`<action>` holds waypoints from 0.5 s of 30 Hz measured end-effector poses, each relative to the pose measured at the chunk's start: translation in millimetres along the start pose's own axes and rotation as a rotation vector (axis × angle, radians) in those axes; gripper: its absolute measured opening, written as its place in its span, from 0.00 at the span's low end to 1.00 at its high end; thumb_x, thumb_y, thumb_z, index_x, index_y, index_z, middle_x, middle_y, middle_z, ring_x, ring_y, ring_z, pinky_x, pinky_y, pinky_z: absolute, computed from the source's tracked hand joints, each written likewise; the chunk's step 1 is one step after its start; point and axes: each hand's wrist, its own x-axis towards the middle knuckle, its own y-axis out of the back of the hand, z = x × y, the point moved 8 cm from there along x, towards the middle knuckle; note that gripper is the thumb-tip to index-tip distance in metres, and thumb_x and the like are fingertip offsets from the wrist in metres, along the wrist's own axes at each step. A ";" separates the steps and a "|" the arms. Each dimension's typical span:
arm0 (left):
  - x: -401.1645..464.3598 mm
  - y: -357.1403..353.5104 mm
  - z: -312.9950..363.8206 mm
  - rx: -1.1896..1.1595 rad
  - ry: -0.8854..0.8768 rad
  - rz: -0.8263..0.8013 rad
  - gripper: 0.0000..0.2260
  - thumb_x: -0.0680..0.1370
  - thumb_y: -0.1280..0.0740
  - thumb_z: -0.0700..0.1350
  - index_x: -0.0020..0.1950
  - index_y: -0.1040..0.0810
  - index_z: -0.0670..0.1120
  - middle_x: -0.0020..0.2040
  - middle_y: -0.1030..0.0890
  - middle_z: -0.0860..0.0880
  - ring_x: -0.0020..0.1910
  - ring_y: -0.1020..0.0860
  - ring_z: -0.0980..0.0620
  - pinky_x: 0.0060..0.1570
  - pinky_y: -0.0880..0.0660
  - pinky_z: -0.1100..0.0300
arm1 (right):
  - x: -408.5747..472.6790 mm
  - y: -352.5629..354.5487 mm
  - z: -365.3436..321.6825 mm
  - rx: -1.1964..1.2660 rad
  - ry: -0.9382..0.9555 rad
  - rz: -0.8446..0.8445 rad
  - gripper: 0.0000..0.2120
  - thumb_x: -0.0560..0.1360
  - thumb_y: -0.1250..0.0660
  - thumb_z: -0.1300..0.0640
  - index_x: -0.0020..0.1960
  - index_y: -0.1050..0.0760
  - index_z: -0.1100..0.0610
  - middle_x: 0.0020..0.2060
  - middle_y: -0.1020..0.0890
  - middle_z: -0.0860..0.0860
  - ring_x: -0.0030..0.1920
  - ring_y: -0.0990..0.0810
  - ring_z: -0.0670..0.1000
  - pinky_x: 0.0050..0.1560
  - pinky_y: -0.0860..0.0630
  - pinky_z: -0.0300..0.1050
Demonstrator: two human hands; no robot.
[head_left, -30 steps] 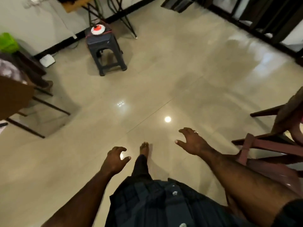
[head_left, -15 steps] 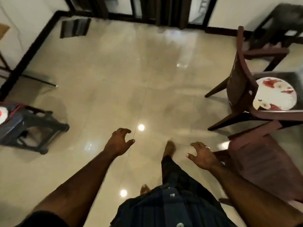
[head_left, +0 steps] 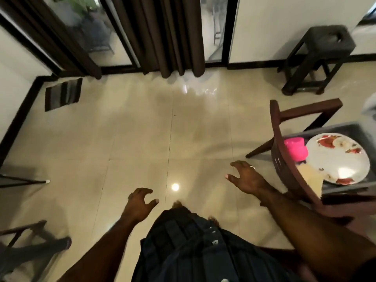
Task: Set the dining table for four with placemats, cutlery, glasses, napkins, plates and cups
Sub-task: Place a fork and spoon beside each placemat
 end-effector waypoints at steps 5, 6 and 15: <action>141.8 39.7 71.0 0.029 -0.050 -0.032 0.22 0.78 0.26 0.58 0.69 0.21 0.51 0.73 0.26 0.48 0.74 0.32 0.42 0.71 0.34 0.49 | 111.5 65.3 -3.0 0.066 -0.058 0.051 0.31 0.80 0.32 0.39 0.77 0.29 0.54 0.76 0.29 0.55 0.75 0.31 0.55 0.75 0.36 0.48; 175.4 48.0 92.9 0.031 -0.083 -0.048 0.22 0.78 0.26 0.57 0.70 0.22 0.51 0.73 0.26 0.48 0.74 0.32 0.43 0.72 0.34 0.49 | 133.1 71.7 1.3 0.078 -0.089 0.049 0.31 0.80 0.32 0.38 0.77 0.30 0.54 0.76 0.29 0.55 0.75 0.31 0.55 0.75 0.35 0.48; 416.4 132.4 339.0 0.251 -0.430 -0.204 0.24 0.79 0.27 0.58 0.72 0.23 0.50 0.74 0.27 0.50 0.74 0.32 0.45 0.73 0.34 0.52 | 274.8 167.1 32.0 0.271 -0.362 0.126 0.31 0.78 0.29 0.38 0.74 0.27 0.53 0.73 0.27 0.55 0.69 0.24 0.56 0.71 0.29 0.50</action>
